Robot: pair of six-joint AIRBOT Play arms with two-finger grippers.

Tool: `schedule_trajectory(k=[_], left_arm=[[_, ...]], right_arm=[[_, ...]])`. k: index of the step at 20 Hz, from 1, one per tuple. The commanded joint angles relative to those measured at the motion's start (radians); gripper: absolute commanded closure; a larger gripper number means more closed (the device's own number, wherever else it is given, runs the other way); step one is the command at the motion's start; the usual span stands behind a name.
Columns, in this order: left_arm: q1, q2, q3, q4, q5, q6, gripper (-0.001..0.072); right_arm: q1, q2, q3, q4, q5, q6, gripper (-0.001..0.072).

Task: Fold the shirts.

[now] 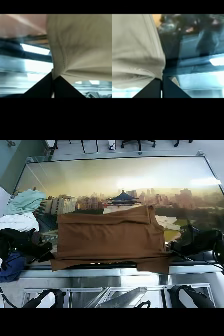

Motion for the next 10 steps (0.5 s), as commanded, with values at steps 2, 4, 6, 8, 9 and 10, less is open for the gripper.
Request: schedule_trajectory(k=[2, 4, 6, 8, 9, 10], left_arm=[[0.017, 0.004, 0.034, -0.047, -0.047, -0.003, 0.0691], [0.016, -0.039, 0.142, -0.143, -0.063, 0.008, 0.0691], [-0.018, -0.11, 0.275, -0.157, -0.071, 0.007, 0.0691], [-0.082, -0.195, 0.399, -0.158, -0.12, 0.006, 0.0691], [-0.11, -0.238, 0.448, -0.157, -0.158, 0.006, 0.0691], [-0.132, -0.283, 0.492, -0.157, -0.206, 0.006, 0.0691]], right_arm=[[-0.003, 0.0, 0.061, 0.242, 0.134, -0.15, 0.0689], [0.038, -0.055, 0.154, 0.326, 0.216, -0.185, 0.0689], [0.118, -0.135, 0.27, 0.326, 0.295, -0.183, 0.0689], [0.19, -0.249, 0.399, 0.325, 0.355, -0.176, 0.0689], [0.217, -0.314, 0.461, 0.326, 0.369, -0.169, 0.0689], [0.238, -0.375, 0.514, 0.325, 0.375, -0.169, 0.0689]])
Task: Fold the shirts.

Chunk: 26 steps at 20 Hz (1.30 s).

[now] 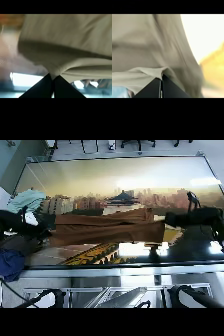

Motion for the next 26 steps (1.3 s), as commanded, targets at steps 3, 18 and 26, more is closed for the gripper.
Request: schedule_trajectory(k=[3, 18, 26], left_arm=[[-0.089, -0.258, 0.266, -0.019, -0.163, -0.018, 0.0691], [-0.116, -0.55, 0.624, -0.1, -0.014, -0.017, 0.0011], [-0.127, -0.549, 0.938, -0.103, 0.243, -0.122, 0.0083]], right_arm=[[0.116, -0.314, 0.265, 0.034, 0.135, -0.011, 0.0689], [-0.033, -0.474, 0.423, 0.034, -0.173, -0.09, 0.0055], [-0.119, -0.631, 0.426, 0.258, -0.343, -0.316, 0.0062]])
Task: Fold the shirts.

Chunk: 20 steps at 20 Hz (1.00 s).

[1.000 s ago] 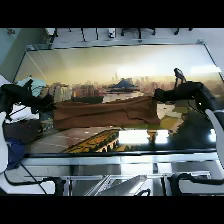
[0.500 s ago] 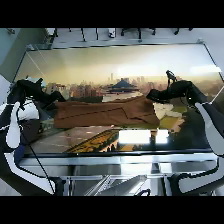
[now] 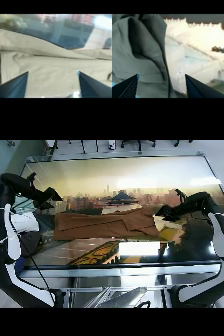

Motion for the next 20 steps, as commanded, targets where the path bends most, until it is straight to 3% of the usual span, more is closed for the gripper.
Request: schedule_trajectory(k=[1, 2, 3, 7, 9, 10, 12, 16, 20], left_arm=[[-0.016, 0.003, 0.107, -0.009, 0.094, -0.05, 0.0395], [-0.023, 0.015, 0.103, -0.018, 0.083, -0.049, 0.0654], [-0.035, 0.029, 0.085, -0.026, 0.053, -0.049, 0.069], [-0.101, 0.043, 0.049, -0.027, -0.014, -0.032, 0.069], [-0.153, 0.042, 0.049, -0.026, -0.024, 0.002, 0.069], [-0.187, 0.042, 0.049, -0.026, -0.039, 0.015, 0.069], [-0.266, 0.041, 0.049, -0.026, -0.084, 0.046, 0.069], [-0.466, -0.025, 0.049, -0.023, -0.181, 0.059, 0.069], [-0.67, -0.178, 0.05, -0.019, -0.287, 0.061, 0.069]], right_arm=[[0.001, -0.07, 0.003, 0.146, -0.054, -0.105, 0.0064], [0.014, -0.082, 0.003, 0.146, -0.053, -0.105, 0.0064], [0.028, -0.097, 0.003, 0.146, -0.05, -0.105, 0.0065], [0.063, -0.14, 0.004, 0.146, 0.01, -0.104, 0.0069], [0.071, -0.149, 0.004, 0.148, 0.026, -0.105, 0.0268], [0.078, -0.15, 0.004, 0.15, 0.027, -0.105, 0.0311], [0.094, -0.15, 0.004, 0.153, 0.028, -0.129, 0.066], [0.106, -0.117, 0.024, 0.156, 0.019, -0.13, 0.069], [0.033, 0.047, 0.087, 0.156, -0.046, -0.099, 0.0691]])
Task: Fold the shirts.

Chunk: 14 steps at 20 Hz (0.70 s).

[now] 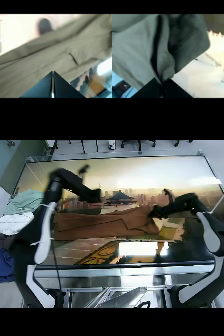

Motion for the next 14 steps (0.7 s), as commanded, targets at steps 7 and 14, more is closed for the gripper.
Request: schedule_trajectory(k=[7, 14], left_arm=[[-0.344, -0.253, 0.003, -0.008, -0.296, 0.004, 0.069], [-0.37, -0.287, 0.016, -0.129, -0.391, -0.008, 0.0691]], right_arm=[[-0.166, 0.295, 0.116, -0.001, -0.267, 0.065, 0.0691], [-0.164, 0.326, 0.117, 0.002, -0.315, 0.073, 0.0691]])
